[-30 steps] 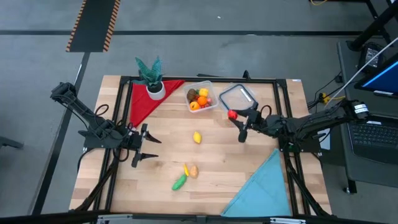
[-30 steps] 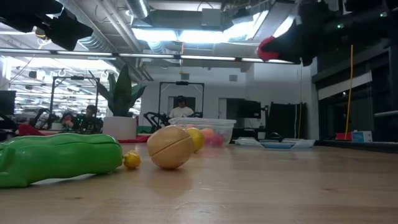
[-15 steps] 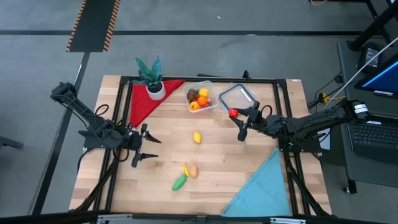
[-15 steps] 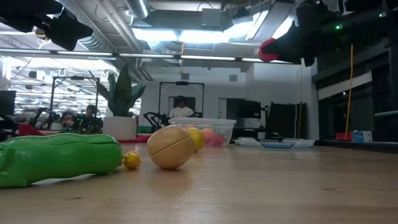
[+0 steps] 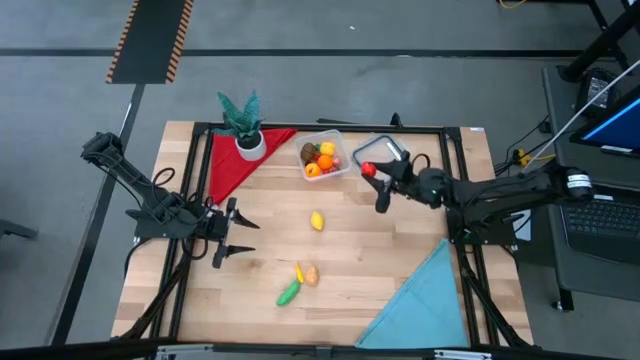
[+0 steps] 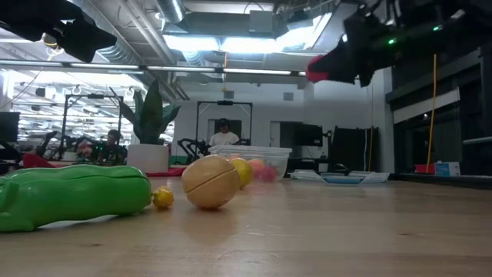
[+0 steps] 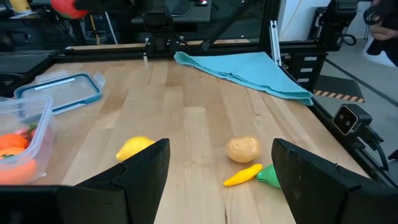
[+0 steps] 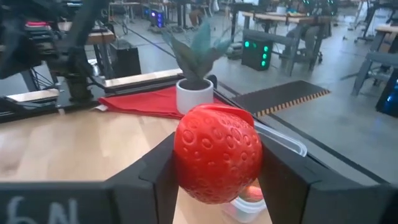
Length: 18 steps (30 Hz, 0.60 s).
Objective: Pick and placing Produce into tupperware
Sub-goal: Put the red strawberry into the transparent container
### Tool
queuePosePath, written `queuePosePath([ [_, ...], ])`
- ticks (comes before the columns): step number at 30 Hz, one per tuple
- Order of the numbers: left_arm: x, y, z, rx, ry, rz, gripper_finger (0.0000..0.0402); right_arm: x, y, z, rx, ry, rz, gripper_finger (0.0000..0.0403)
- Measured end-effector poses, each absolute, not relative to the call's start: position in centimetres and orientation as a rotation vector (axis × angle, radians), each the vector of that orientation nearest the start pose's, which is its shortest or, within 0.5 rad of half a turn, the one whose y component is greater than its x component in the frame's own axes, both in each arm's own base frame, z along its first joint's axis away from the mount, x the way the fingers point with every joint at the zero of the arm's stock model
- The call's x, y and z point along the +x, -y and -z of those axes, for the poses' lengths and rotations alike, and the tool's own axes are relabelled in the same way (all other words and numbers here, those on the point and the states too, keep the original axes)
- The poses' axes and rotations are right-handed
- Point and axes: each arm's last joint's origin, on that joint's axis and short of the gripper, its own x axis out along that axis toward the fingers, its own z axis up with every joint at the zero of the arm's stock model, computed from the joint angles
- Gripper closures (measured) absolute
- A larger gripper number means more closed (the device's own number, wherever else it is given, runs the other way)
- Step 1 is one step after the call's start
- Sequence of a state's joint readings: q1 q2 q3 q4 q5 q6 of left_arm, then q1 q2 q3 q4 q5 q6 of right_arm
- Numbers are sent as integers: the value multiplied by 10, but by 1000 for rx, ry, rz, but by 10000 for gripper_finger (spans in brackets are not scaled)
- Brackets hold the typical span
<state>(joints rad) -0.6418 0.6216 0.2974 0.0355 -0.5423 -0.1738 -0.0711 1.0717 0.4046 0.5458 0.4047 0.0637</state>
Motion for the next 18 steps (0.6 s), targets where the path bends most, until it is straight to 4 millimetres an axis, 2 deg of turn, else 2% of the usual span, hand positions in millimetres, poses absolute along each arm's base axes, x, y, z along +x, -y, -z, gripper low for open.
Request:
queuePosePath([
  [8, 125, 75, -209, -5, -256, 76, 129, 237, 58, -222, 61, -139, 488, 224],
  [18, 125, 74, -206, 16, -276, 47, 129, 272, 97, -239, 58, -159, 491, 224],
])
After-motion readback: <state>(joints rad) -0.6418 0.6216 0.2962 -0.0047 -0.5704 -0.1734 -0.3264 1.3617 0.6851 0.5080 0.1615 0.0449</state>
